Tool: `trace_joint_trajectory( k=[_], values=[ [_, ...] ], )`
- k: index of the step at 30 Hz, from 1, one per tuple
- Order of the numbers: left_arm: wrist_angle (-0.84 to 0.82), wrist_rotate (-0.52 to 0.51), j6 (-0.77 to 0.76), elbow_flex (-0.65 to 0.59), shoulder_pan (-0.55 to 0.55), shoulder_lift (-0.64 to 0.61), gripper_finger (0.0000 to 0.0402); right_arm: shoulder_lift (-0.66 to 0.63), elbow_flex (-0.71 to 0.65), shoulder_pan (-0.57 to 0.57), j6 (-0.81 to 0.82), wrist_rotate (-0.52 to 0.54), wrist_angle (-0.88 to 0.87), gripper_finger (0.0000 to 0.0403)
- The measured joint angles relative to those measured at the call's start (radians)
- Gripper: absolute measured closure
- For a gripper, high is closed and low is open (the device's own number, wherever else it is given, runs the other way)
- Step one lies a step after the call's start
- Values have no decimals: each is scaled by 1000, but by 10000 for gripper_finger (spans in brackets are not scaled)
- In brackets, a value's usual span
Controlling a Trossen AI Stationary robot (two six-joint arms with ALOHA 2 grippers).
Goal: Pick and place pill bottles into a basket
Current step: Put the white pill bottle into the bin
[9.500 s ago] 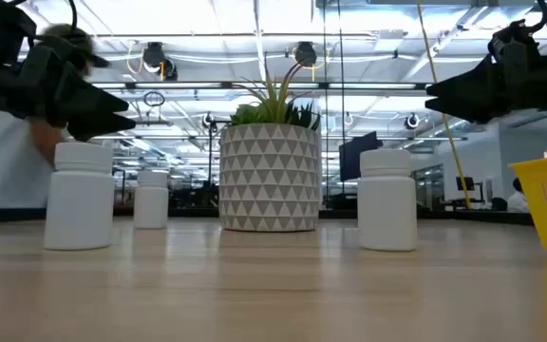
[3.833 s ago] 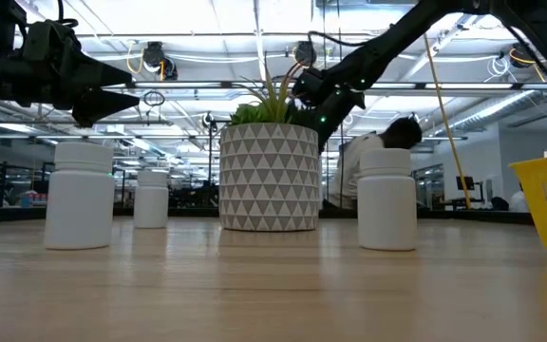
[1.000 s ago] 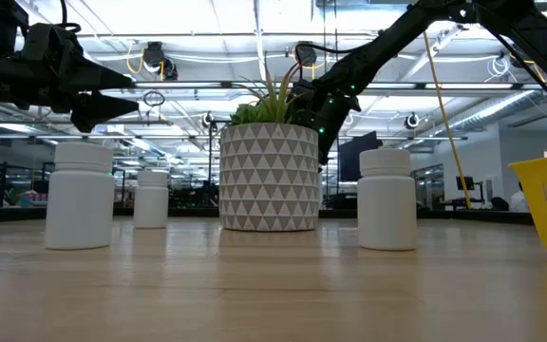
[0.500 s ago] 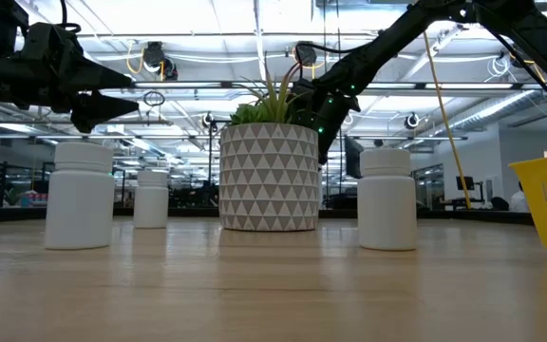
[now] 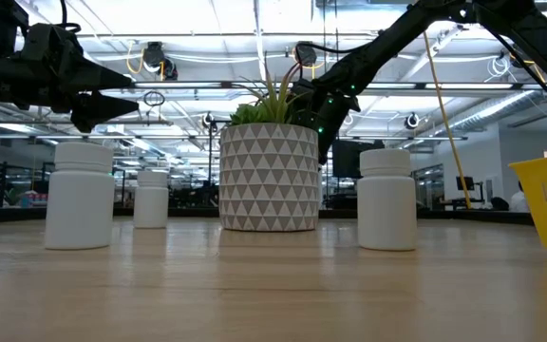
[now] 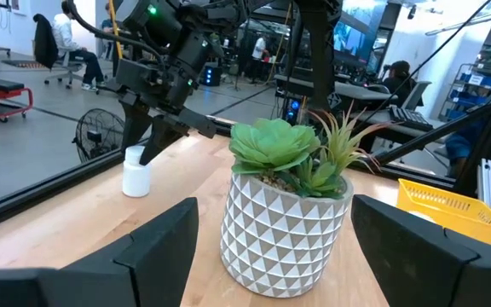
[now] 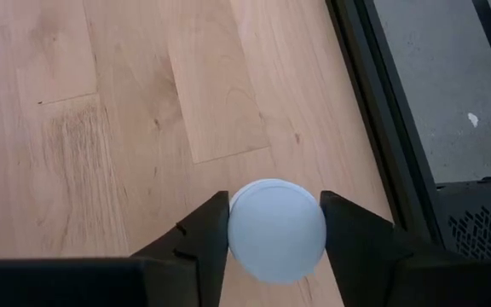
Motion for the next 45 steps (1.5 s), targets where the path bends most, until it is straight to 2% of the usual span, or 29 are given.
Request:
trace_joint_trajectory(
  k=[6, 17, 31, 35, 45],
  values=[
    [-18, 0, 1, 0, 0, 0, 91, 0, 1, 1, 0, 4, -46, 237],
    [-73, -1, 3, 0, 0, 0, 91, -27, -1, 11, 29, 7, -95, 241],
    [-101, -1, 0, 0, 0, 0, 91, -146, -1, 29, 90, 37, -189, 240],
    [-114, 0, -3, 0, 0, 0, 91, -188, -1, 50, 94, 85, -248, 237],
    [-167, 1, -35, 0, 0, 0, 91, -284, -1, 121, 150, 83, -331, 239]
  ],
)
